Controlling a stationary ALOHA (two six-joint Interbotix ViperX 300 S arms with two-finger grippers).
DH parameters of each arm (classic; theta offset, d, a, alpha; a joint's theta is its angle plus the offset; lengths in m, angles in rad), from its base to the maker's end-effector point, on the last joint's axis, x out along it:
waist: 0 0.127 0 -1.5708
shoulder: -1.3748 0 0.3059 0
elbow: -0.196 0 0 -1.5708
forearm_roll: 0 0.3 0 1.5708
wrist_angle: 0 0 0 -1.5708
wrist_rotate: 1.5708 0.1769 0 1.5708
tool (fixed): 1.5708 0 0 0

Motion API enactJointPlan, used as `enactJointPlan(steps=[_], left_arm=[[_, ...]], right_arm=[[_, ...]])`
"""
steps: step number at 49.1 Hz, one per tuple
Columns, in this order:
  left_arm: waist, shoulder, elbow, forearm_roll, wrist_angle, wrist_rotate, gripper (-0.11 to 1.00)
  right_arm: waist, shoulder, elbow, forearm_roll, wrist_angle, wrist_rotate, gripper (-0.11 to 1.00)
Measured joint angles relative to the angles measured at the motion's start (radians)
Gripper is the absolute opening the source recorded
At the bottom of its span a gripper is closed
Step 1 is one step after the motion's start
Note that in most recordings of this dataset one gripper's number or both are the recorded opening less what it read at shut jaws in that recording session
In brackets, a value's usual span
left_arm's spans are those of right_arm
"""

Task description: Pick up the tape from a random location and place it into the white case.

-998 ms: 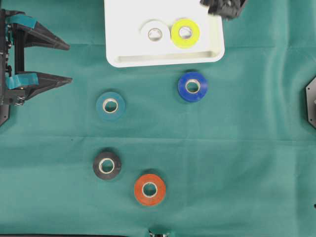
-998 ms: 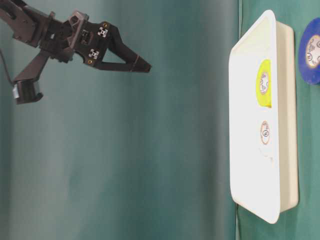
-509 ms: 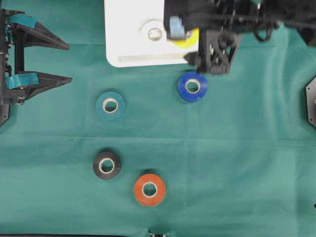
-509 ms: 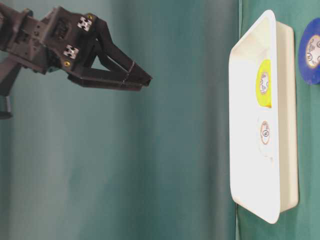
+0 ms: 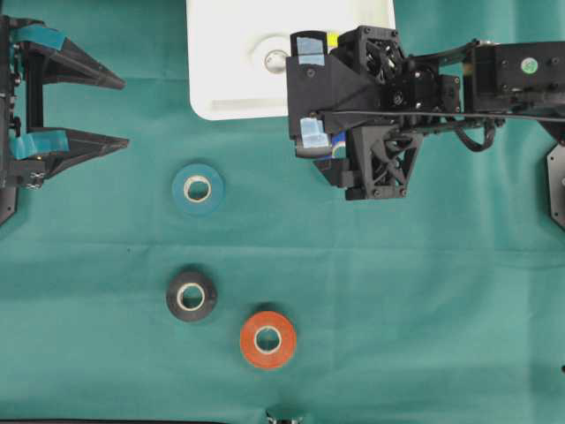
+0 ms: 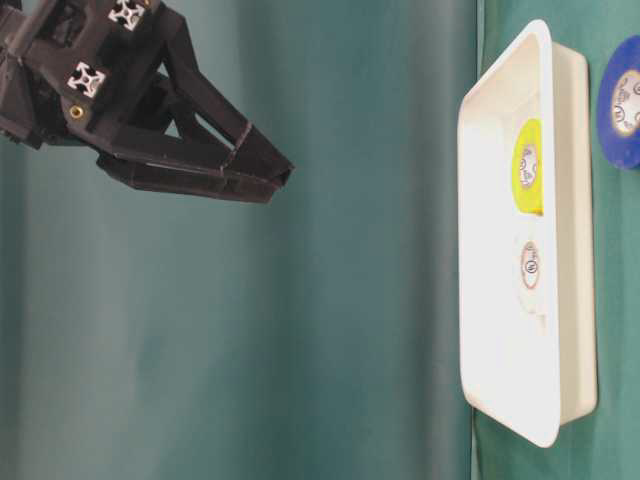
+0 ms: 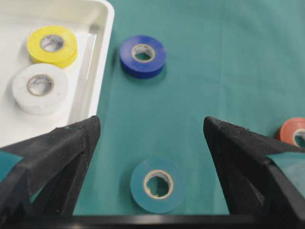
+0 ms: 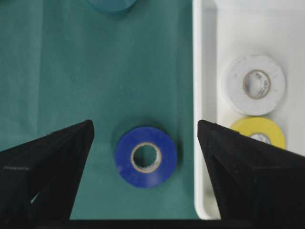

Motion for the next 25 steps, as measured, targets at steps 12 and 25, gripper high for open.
enactJointPlan(steps=[12, 25], left_arm=[[0.000, -0.009, 0.000, 0.000, 0.000, 0.000, 0.99], [0.000, -0.018, 0.000, 0.000, 0.000, 0.000, 0.99]], right_arm=[[0.002, -0.132, 0.109, 0.000, -0.044, 0.020, 0.86], [0.002, -0.416, 0.308, 0.002, -0.166, 0.067, 0.86]])
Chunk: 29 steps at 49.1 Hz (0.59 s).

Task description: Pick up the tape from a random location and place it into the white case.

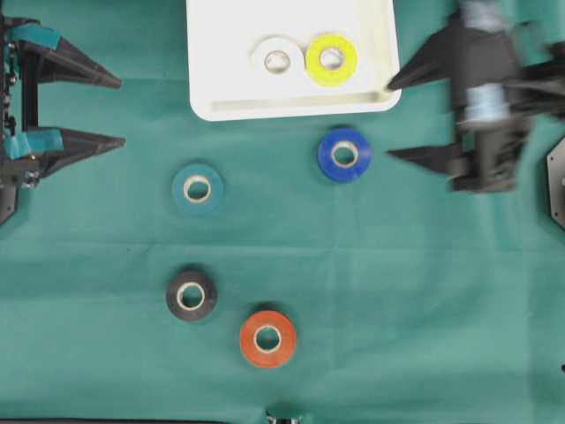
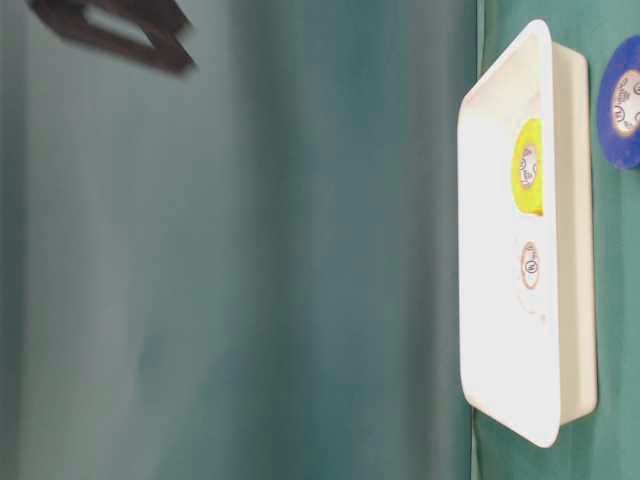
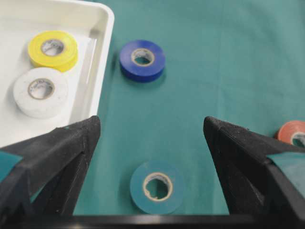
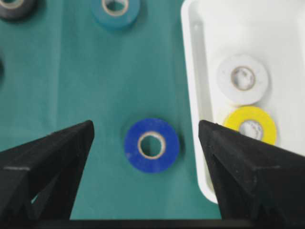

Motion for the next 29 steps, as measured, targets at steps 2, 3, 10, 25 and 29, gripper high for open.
enactJointPlan(steps=[2, 3, 10, 25, 29], left_arm=[[0.000, 0.000, 0.000, 0.000, 0.002, -0.002, 0.99], [0.000, 0.000, 0.000, 0.000, 0.000, 0.000, 0.99], [0.000, 0.000, 0.000, 0.000, 0.000, 0.000, 0.99], [0.000, -0.005, 0.000, 0.000, 0.000, 0.000, 0.99], [0.000, -0.011, 0.000, 0.000, 0.000, 0.000, 0.99]], right_arm=[[0.000, -0.044, 0.029, -0.002, -0.018, 0.003, 0.86], [0.000, -0.067, 0.044, -0.002, -0.025, 0.005, 0.86], [-0.002, -0.210, 0.147, -0.002, -0.078, 0.012, 0.86], [0.000, -0.357, 0.357, -0.002, -0.235, 0.034, 0.86], [0.000, -0.379, 0.413, -0.002, -0.285, 0.034, 0.86]])
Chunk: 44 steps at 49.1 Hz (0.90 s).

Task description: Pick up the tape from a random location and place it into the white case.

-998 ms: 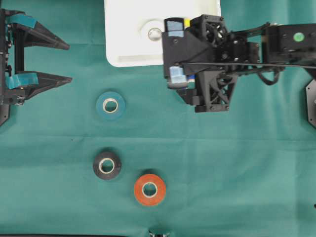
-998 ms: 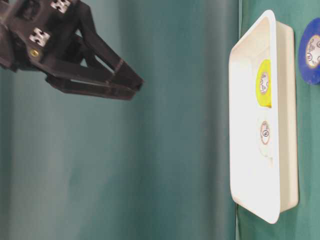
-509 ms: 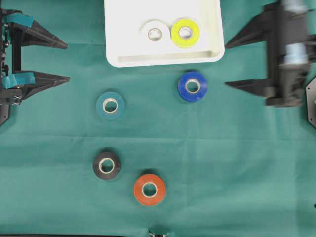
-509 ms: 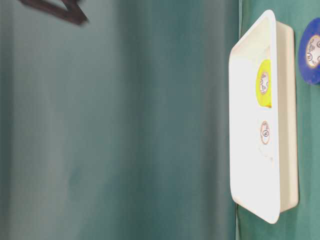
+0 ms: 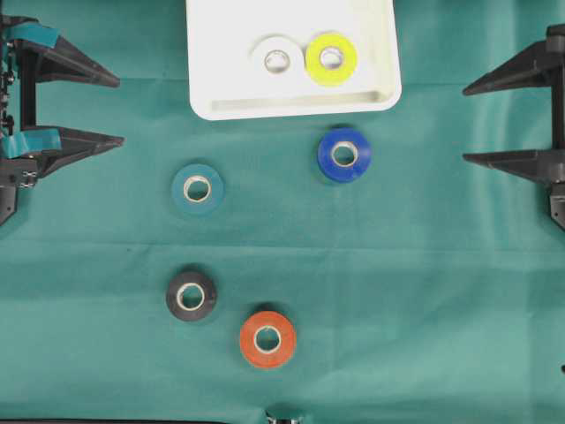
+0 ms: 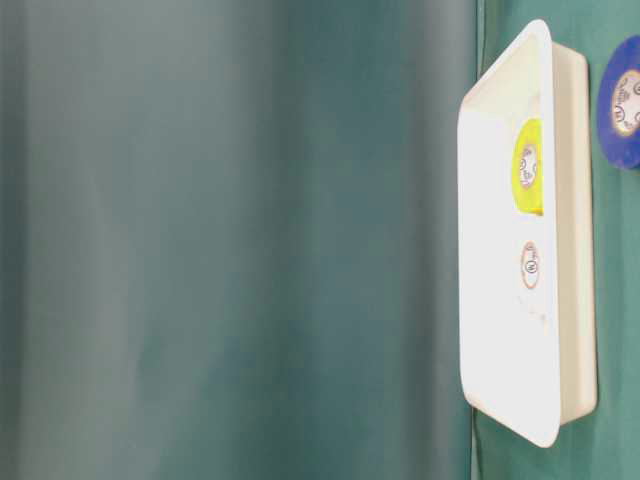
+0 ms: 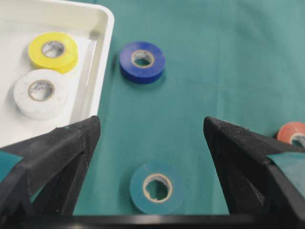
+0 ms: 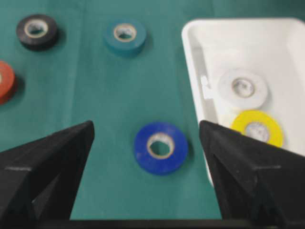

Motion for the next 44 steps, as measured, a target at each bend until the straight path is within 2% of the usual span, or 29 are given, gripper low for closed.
enactJointPlan(steps=[11, 33, 44], left_arm=[[0.000, -0.009, 0.009, 0.000, 0.000, 0.000, 0.99], [0.000, -0.011, 0.011, -0.002, -0.005, 0.000, 0.99], [-0.035, -0.009, 0.012, -0.002, -0.031, 0.000, 0.99]], right_arm=[[-0.003, -0.054, 0.095, 0.002, -0.089, 0.000, 0.86], [-0.015, -0.063, 0.097, 0.000, -0.098, 0.000, 0.86], [-0.015, -0.063, 0.097, 0.000, -0.100, 0.000, 0.86]])
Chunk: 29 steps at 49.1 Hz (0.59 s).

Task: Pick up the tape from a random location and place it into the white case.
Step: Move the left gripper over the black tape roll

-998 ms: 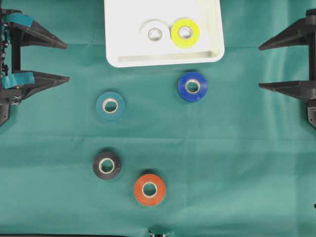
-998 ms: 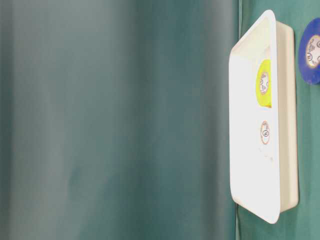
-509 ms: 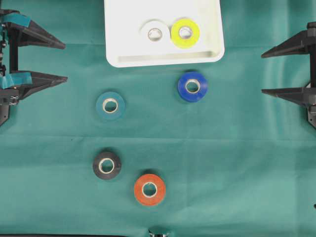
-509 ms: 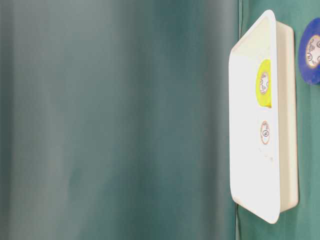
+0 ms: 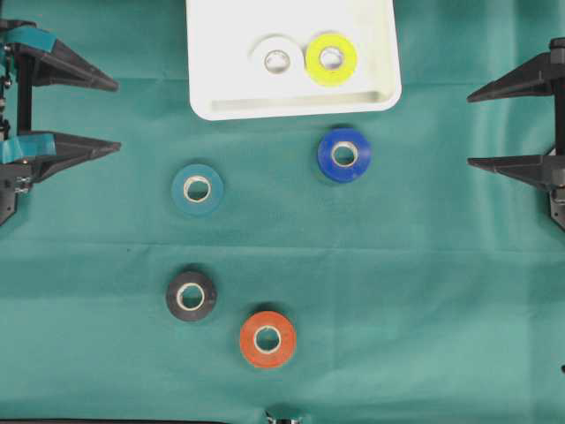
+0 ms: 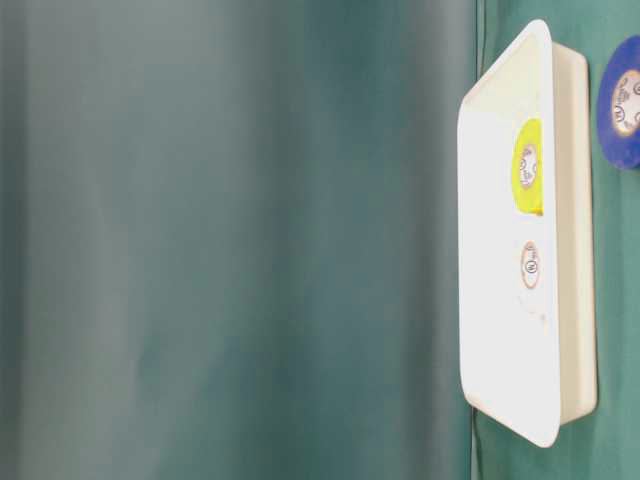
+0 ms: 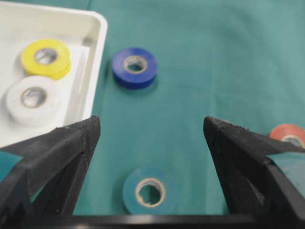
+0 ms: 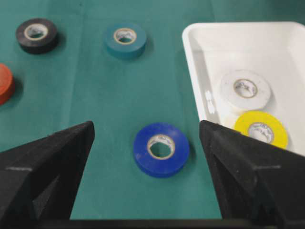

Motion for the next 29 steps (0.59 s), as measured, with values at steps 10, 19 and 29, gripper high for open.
enactJointPlan(steps=[10, 19, 29], left_arm=[[-0.092, 0.000, -0.002, -0.003, -0.034, 0.000, 0.99], [-0.198, 0.014, 0.000, -0.003, -0.086, -0.002, 0.99], [-0.307, 0.040, -0.002, -0.005, -0.147, -0.002, 0.99]], right_arm=[[0.002, 0.000, 0.000, 0.000, 0.000, 0.000, 0.86], [0.000, 0.000, 0.000, -0.002, 0.000, 0.000, 0.86], [0.000, 0.000, 0.000, 0.000, -0.002, 0.000, 0.86]])
